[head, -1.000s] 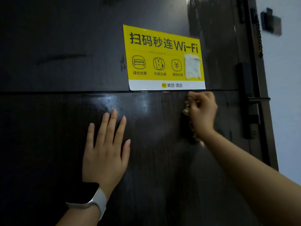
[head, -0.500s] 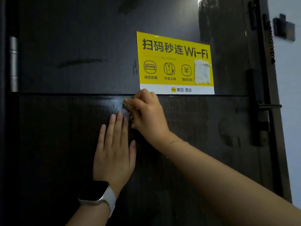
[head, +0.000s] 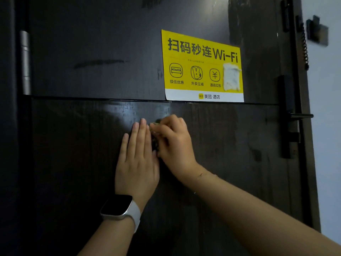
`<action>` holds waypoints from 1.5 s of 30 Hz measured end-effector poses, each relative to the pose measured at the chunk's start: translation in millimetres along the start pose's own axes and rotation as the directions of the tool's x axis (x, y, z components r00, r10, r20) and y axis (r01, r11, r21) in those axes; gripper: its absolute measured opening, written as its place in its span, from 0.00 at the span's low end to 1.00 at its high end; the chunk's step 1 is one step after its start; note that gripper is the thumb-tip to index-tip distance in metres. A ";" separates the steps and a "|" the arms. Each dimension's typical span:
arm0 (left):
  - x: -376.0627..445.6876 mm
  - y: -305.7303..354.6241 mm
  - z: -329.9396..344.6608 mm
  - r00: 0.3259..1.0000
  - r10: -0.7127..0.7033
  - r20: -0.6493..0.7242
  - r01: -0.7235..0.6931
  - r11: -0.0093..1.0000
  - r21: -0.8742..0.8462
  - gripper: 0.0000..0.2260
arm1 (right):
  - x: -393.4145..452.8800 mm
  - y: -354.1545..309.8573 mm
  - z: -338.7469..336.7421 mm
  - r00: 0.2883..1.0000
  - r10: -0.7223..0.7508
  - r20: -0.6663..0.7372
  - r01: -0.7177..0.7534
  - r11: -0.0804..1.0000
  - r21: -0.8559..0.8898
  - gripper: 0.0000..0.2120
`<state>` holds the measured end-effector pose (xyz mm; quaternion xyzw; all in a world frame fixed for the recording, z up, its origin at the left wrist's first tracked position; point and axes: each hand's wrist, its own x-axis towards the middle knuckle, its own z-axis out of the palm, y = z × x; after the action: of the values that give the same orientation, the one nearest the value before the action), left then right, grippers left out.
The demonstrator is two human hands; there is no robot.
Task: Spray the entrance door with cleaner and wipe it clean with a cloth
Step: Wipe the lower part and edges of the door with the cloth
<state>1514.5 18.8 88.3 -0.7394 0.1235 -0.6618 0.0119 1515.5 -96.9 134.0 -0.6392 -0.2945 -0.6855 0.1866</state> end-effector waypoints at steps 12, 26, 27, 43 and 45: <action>-0.8 -2.1 0.0 1.000 0.005 -0.003 -0.005 0.996 -0.091 0.27 | -48.2 79.6 -65.2 0.877 0.468 -0.112 -0.469 0.883 0.011 0.02; 0.0 -0.9 -6.9 0.997 0.033 0.072 -0.030 0.999 -0.036 0.25 | -43.3 100.4 -84.0 0.945 0.324 0.031 -0.322 0.944 -0.070 0.03; 1.1 0.6 -8.5 0.997 0.030 0.073 -0.027 0.999 -0.041 0.25 | -40.5 110.7 -89.8 0.936 0.353 0.003 -0.352 0.933 -0.077 0.04; 34.9 111.7 25.9 0.994 -0.098 0.042 0.101 0.992 -0.077 0.25 | -25.0 147.9 -83.3 0.997 0.082 0.007 -0.082 0.996 0.015 0.04; 40.4 127.3 30.1 0.997 -0.063 0.035 0.066 0.994 -0.087 0.25 | -23.3 179.9 -102.1 0.981 0.186 -0.052 -0.186 0.983 -0.004 0.03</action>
<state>1526.6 -117.0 101.0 -0.7535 0.1282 -0.6436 -0.0400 1553.6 -301.4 139.7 -0.6468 -0.2257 -0.6826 0.2545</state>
